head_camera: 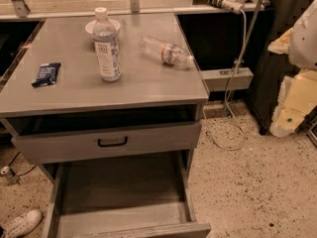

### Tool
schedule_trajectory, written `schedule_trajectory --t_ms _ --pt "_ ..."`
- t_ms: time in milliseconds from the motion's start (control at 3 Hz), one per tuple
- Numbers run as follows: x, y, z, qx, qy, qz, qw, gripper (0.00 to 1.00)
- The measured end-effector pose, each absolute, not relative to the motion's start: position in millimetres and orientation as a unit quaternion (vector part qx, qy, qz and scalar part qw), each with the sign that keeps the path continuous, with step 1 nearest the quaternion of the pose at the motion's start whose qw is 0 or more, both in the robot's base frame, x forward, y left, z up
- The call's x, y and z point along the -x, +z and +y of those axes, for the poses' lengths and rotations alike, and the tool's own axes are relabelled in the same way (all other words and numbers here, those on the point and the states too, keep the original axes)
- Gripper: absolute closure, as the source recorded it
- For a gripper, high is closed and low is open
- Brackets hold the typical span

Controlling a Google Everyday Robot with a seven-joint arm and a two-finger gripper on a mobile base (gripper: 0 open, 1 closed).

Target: Place blue plastic bottle into middle drawer

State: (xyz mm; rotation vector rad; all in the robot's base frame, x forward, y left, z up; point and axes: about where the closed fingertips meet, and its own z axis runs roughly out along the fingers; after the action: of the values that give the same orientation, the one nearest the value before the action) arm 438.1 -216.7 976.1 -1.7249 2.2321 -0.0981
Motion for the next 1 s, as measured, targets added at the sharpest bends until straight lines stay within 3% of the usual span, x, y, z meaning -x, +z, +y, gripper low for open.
schedule_trajectory --t_ms 667,1000 --pt "-456.9 968.3 -210.0 0.569 -0.016 0.802 0.182 0.0" --pt "-503.2 960.3 -182.3 0.532 0.04 0.811 0.239 0.0"
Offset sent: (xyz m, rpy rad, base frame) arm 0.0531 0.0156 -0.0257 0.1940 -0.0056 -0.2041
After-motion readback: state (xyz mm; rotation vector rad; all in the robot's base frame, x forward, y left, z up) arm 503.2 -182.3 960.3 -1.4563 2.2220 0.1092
